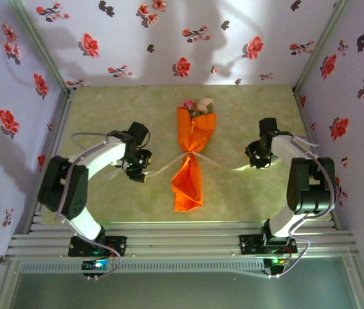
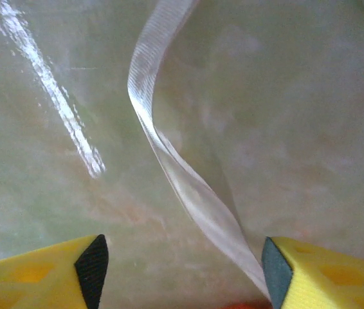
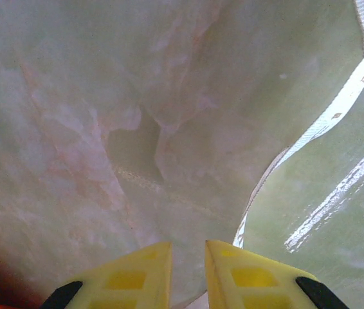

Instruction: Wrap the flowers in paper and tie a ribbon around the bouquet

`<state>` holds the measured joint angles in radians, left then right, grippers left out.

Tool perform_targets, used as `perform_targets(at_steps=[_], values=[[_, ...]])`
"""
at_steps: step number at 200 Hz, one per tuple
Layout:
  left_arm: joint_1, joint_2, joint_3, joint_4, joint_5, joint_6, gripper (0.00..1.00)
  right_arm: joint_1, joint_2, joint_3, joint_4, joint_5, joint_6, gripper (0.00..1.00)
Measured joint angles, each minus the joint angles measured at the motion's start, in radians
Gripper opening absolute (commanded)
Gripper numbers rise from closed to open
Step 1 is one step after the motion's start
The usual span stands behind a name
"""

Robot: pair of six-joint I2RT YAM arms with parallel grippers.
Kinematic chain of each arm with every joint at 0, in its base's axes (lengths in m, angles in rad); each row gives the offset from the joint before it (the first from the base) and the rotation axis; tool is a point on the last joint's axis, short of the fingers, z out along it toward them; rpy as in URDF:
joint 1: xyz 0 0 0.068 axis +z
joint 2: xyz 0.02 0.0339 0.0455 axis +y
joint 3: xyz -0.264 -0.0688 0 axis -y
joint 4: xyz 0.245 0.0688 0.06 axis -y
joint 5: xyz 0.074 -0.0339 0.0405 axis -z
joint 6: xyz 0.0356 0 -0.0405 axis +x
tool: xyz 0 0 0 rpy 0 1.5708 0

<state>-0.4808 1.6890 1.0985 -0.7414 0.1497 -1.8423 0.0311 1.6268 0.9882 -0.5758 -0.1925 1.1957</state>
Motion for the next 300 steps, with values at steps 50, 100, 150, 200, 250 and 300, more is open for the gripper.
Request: perform_targets(at_steps=[50,100,150,200,250,300], values=[[0.0,0.085,0.004,0.024,-0.001,-0.097,0.59,0.002,-0.023,0.0,-0.002,0.003,0.0,0.22],[0.006,0.129,0.027,0.056,-0.004,-0.129,0.43,0.002,-0.043,-0.013,-0.002,0.003,0.0,0.22],[0.006,0.142,0.043,0.055,0.002,-0.144,0.0,0.003,-0.045,-0.022,-0.002,0.003,0.0,0.22],[-0.009,0.082,0.051,0.15,-0.02,-0.107,0.0,0.003,-0.072,-0.019,-0.025,0.021,-0.038,0.22],[-0.134,-0.047,0.19,0.28,0.015,-0.077,0.0,0.002,-0.077,0.037,-0.094,0.067,-0.129,0.23],[-0.201,-0.056,0.228,0.386,0.047,-0.124,0.0,-0.05,-0.077,0.103,-0.132,0.078,-0.195,0.25]])
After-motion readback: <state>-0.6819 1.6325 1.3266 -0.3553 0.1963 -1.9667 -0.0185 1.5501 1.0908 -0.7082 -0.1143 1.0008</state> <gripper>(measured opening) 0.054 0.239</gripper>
